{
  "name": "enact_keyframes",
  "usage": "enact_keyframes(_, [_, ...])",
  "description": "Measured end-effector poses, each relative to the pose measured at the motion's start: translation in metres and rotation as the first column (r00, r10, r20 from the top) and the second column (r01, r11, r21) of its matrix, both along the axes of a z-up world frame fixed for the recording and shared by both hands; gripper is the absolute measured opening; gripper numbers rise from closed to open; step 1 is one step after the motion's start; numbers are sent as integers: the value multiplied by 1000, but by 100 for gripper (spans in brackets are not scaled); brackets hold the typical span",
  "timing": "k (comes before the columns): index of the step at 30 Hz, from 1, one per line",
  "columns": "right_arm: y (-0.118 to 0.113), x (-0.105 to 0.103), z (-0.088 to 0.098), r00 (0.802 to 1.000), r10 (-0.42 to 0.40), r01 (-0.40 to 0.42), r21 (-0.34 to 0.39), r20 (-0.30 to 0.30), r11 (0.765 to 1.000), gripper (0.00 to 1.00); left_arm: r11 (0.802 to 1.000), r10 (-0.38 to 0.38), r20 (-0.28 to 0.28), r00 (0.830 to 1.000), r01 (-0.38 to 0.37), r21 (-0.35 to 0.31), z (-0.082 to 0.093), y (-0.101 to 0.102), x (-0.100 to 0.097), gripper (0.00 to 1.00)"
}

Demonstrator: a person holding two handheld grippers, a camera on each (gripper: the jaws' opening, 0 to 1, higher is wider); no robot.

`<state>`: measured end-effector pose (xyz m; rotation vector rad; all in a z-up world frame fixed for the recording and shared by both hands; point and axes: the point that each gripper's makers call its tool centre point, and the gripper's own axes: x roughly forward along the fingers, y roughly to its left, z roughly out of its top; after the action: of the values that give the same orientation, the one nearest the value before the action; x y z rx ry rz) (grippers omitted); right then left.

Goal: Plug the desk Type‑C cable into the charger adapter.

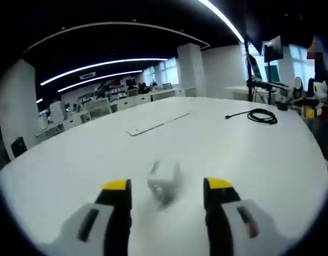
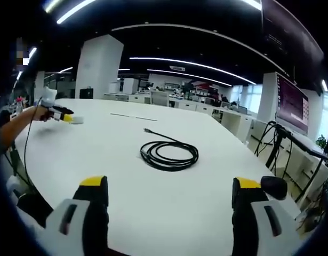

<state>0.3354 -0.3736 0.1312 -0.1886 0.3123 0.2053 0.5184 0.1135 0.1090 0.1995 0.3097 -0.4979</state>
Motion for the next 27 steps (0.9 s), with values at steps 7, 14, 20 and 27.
enact_keyframes(7, [0,0,-1,1000,1,-1,1,-2,1000,97,998,-64,-57,996,63,-27,-14,-8,19,41])
enact_keyframes(14, [-1,0,-1,1000,-2,2,-1,-1,1000,97,994,-112,-78,991,112,-11,-19,-18,24,35])
enact_keyframes(20, [1,0,-3,1000,3,-3,1,-4,1000,97,992,-128,-87,988,128,-3,-18,-17,31,29])
enact_keyframes(27, [-2,0,-1,1000,-3,3,-2,-1,1000,96,990,-141,-96,985,143,12,-18,-18,33,27])
